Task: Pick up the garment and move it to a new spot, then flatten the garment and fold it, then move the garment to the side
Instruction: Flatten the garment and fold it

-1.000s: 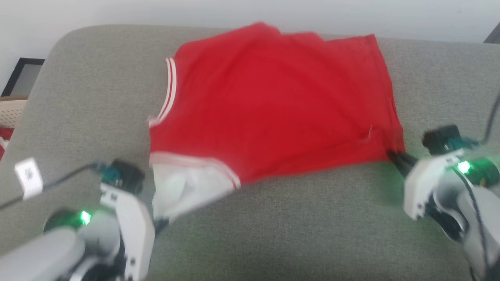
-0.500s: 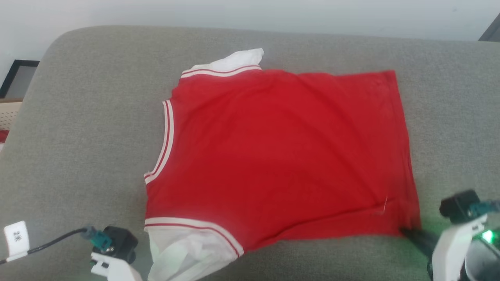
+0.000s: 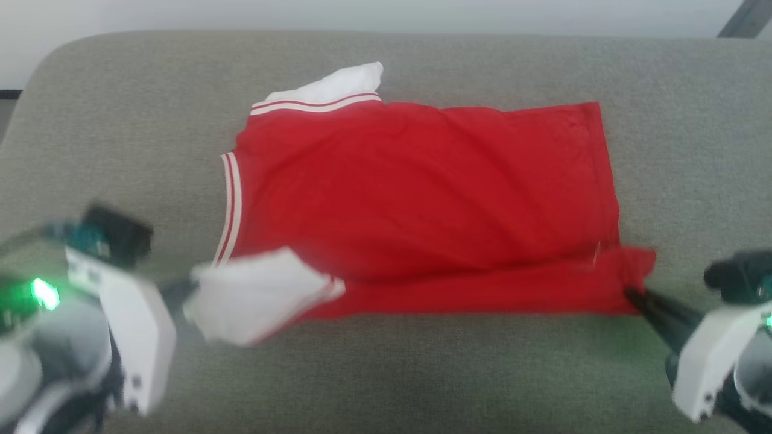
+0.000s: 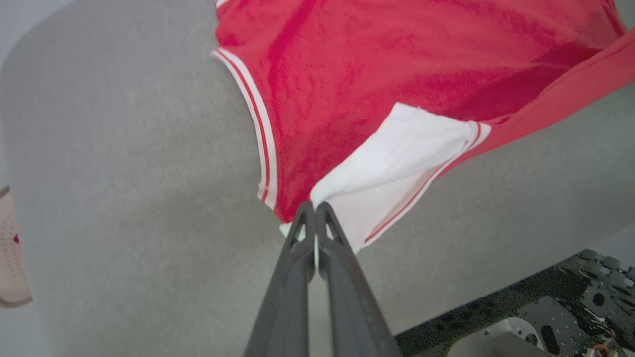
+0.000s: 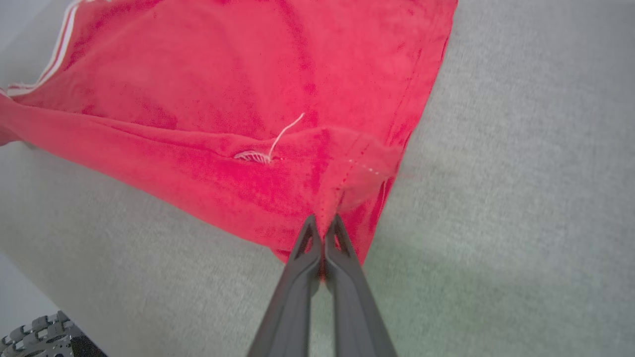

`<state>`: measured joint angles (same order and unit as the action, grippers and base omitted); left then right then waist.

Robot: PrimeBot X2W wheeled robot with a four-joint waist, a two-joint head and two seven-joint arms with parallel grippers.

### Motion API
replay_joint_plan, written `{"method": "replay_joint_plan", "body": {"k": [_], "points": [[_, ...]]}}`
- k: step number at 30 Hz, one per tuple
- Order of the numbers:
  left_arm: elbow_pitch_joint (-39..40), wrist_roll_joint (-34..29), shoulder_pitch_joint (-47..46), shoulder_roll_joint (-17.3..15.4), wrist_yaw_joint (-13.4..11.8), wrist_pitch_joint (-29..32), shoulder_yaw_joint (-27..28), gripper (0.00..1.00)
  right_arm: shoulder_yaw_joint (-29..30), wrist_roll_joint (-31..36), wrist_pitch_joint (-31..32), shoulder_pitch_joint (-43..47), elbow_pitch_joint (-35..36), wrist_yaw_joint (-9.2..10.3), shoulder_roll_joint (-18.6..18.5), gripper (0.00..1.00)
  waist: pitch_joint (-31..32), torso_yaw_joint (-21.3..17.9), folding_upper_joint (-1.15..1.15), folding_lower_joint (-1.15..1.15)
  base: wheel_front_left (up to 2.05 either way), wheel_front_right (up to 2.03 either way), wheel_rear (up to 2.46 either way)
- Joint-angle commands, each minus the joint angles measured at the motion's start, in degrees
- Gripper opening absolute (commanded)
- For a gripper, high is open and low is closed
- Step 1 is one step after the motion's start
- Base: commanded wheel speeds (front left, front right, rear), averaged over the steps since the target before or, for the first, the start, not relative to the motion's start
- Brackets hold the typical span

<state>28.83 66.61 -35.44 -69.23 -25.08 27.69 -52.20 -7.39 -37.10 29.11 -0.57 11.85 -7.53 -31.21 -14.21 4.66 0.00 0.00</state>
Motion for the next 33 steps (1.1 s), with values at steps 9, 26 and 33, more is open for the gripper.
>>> {"method": "replay_joint_plan", "body": {"k": [9, 26, 33], "points": [[-19.86, -8.07, -16.88, 11.89, 15.63, 5.38, -1.11, 0.0, 0.07, 5.49, 1.21, -12.42, -6.76, 0.09, 5.12, 0.0, -2.65, -1.34, 0.0, 0.0, 0.0, 0.0, 0.0], [-56.27, -7.39, -25.59, 29.34, 28.41, 10.57, -6.48, 0.0, -6.77, 9.94, 4.63, -25.34, -21.16, 0.08, 10.32, 0.0, -7.03, -3.48, 0.0, 0.0, 0.0, 0.0, 0.0], [-64.89, -4.8, -26.28, 33.3, 29.48, 11.96, -6.31, 0.16, -8.18, 9.72, 7.36, -27.81, -24.29, 0.08, 10.61, 0.0, -6.97, -3.2, 0.0, 0.0, 0.0, 0.0, 0.0]]}}
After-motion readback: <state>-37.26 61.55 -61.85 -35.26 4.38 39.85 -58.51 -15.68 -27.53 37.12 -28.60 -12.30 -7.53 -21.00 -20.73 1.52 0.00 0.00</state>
